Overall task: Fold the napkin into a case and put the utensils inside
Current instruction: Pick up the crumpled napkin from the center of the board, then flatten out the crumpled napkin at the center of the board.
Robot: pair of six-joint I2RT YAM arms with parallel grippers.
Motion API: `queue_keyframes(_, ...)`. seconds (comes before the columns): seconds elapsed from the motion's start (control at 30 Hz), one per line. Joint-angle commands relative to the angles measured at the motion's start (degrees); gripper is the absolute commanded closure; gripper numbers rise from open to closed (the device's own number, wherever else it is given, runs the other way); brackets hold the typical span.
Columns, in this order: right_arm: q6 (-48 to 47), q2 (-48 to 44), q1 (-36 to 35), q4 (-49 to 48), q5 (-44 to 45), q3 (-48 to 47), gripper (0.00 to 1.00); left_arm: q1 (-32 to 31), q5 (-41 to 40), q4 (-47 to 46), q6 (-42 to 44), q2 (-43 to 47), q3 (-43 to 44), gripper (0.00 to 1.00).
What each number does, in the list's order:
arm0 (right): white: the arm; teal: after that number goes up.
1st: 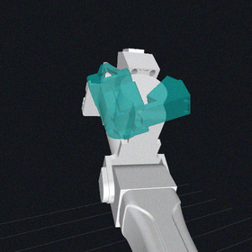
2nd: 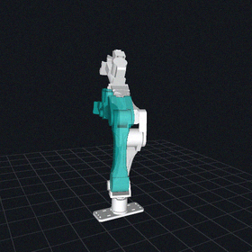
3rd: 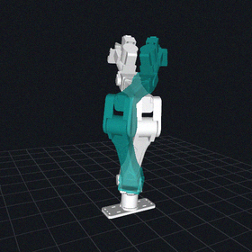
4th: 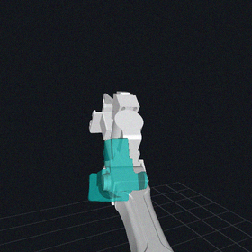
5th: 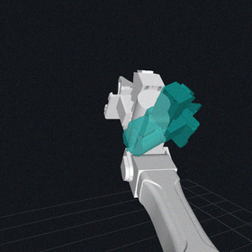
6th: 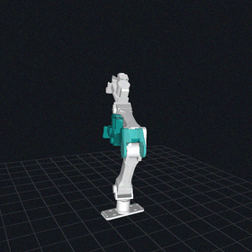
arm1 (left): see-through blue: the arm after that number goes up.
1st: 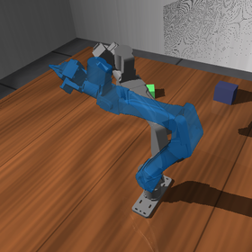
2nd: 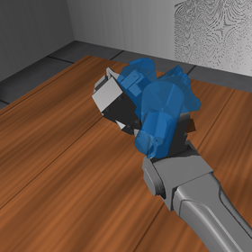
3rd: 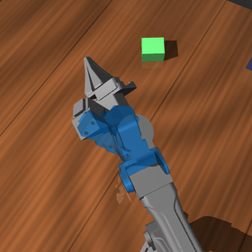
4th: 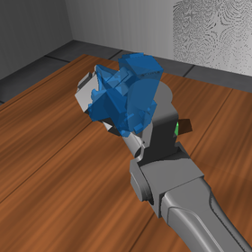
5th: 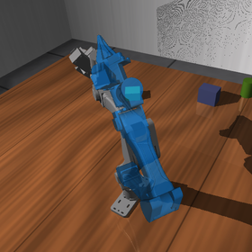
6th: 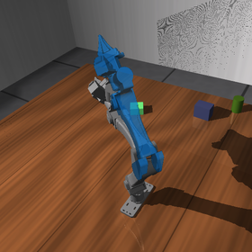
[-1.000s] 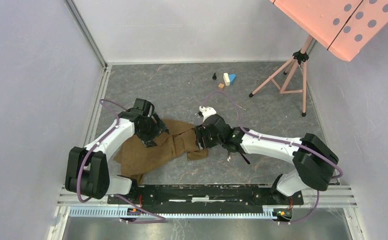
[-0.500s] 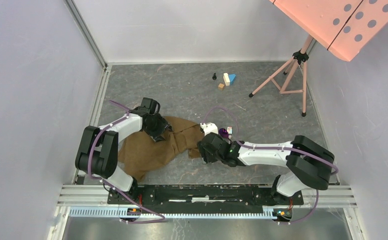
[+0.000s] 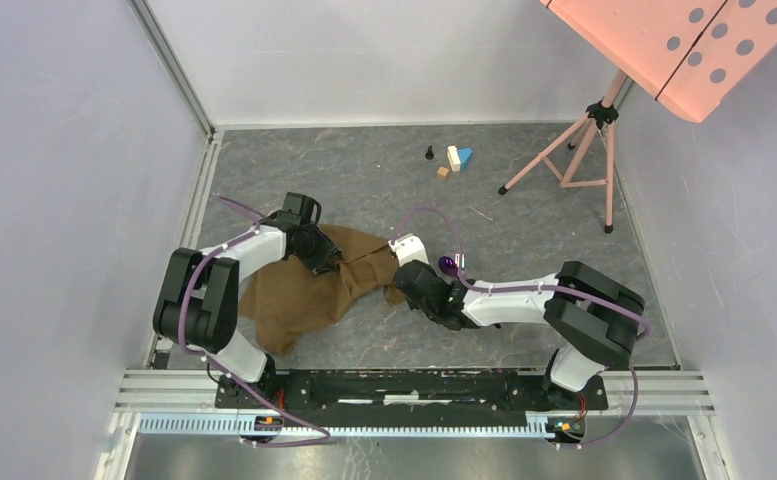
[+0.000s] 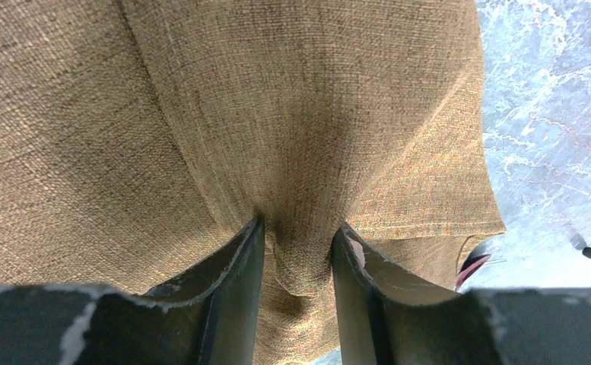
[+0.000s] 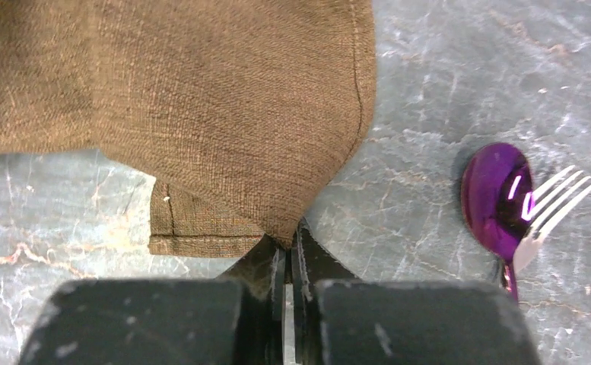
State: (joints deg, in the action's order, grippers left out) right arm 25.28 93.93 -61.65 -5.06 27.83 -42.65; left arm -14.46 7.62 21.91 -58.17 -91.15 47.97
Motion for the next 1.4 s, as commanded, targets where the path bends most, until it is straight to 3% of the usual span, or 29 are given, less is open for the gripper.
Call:
queue_keyframes(0.0,-4.1,-0.9,0.4,0.6,5.9,-3.1,1.00,1.5,0.5,0.5,3.2,0.4,2.5,0.56)
queue_keyframes(0.2,-12.6,-6.4,0.4,2.3,-2.2,-0.8,1.00,2.8,2.6,-0.7,4.6,2.2,2.4,0.67)
queue_keyframes(0.47,-13.4,-7.4,1.0,4.5,-0.2,-1.0,1.00,3.0,1.4,1.8,6.6,8.3,2.7,0.81)
queue_keyframes(0.57,-15.1,-7.3,3.5,6.9,2.1,-3.9,1.00,4.1,0.9,5.1,9.0,10.2,5.4,0.83)
queue_keyframes(0.67,-16.3,-6.7,9.5,8.1,1.4,-9.9,1.00,7.7,2.5,8.1,11.8,10.0,11.8,0.98)
queue_keyframes(0.8,-20.5,-2.6,15.9,8.1,-0.9,-23.5,1.00,14.0,8.7,11.8,14.5,3.9,27.5,0.98)
queue_keyframes(0.93,-26.9,5.6,20.0,9.5,-0.5,-43.6,1.00,18.3,10.8,20.3,18.9,-8.4,55.9,0.97)
queue_keyframes(1.07,-35.2,14.6,21.1,13.4,-0.8,-68.9,1.00,21.0,14.5,29.0,20.1,-22.9,93.9,0.98)
queue_keyframes(1.13,-37.6,15.8,21.1,14.8,-4.9,-76.7,1.00,22.2,18.5,26.4,18.3,-24.1,101.6,0.97)
queue_keyframes(1.2,-38.1,13.0,20.9,12.5,-8.3,-75.3,1.00,22.8,21.4,19.9,18.5,-19.9,96.8,0.96)
queue_keyframes(1.27,-38.1,7.7,20.6,7.5,-12.0,-67.7,1.00,22.8,21.3,13.1,20.9,-12.9,84.1,0.95)
queue_keyframes(1.37,-35.9,-0.5,19.5,3.0,-18.1,-53.8,1.00,22.9,16.6,10.2,25.3,-1.2,66.4,0.93)
